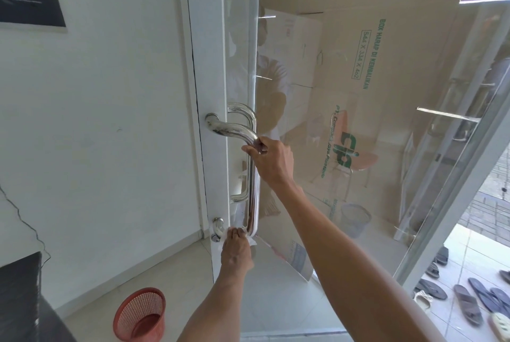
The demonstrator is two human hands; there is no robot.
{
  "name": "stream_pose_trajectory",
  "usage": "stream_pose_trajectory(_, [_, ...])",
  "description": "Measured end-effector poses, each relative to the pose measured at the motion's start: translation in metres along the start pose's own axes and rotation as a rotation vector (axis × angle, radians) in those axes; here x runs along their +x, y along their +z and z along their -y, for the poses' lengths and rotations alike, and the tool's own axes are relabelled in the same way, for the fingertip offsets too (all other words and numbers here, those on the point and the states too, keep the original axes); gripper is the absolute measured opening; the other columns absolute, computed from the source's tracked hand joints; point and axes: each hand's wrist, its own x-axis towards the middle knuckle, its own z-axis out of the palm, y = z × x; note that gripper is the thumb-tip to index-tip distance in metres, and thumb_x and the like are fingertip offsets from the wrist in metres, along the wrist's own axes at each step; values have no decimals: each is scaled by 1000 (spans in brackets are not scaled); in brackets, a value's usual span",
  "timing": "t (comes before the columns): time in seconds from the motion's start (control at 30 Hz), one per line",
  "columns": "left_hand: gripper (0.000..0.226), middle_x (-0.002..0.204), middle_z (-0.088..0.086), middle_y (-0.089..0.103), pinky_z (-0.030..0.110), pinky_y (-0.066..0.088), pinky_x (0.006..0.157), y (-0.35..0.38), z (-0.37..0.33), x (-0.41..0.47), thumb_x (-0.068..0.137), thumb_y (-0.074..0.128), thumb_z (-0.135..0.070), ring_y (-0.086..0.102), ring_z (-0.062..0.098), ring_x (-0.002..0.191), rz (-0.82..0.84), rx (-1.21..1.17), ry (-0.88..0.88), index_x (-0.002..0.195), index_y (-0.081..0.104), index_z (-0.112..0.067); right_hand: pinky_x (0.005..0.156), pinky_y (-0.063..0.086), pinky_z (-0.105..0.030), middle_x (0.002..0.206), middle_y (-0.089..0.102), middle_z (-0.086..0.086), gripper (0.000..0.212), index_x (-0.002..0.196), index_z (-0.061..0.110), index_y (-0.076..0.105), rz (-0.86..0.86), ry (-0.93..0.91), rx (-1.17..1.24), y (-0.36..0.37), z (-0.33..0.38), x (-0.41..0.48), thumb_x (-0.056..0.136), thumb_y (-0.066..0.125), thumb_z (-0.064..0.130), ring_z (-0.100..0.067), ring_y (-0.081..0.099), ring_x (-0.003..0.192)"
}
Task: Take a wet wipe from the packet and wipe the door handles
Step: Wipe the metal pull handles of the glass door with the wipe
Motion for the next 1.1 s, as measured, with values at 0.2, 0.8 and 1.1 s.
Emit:
stream_pose_trajectory(0.2, [81, 154, 15, 23, 31, 16, 121, -8, 5, -2, 81, 63, -6, 14, 28, 147, 52, 9, 39, 148, 17, 2, 64, 54, -36, 68, 68, 0, 33, 73, 14, 63, -17, 34, 61, 3, 1, -6, 79, 73, 45, -22, 64, 67])
stream_pose_trajectory(0.8, [80, 160, 12, 9, 38, 19, 120, -20, 32, -8, 85, 56, -6, 7, 24, 149, 113, 92, 92, 150, 10, -2, 64, 54, -39, 67, 66, -2, 29, 75, 11, 62, -85, 117, 66, 12, 8, -13, 79, 74, 37, -24, 63, 66])
stream_pose_trajectory(1.1, [81, 161, 10, 7, 39, 19, 120, -22, 36, -4, 85, 55, -7, 6, 23, 149, 137, 99, 105, 151, 9, -2, 63, 52, -39, 67, 65, -3, 25, 76, 14, 62, -103, 162, 47, 18, 12, -13, 80, 74, 36, -25, 60, 65])
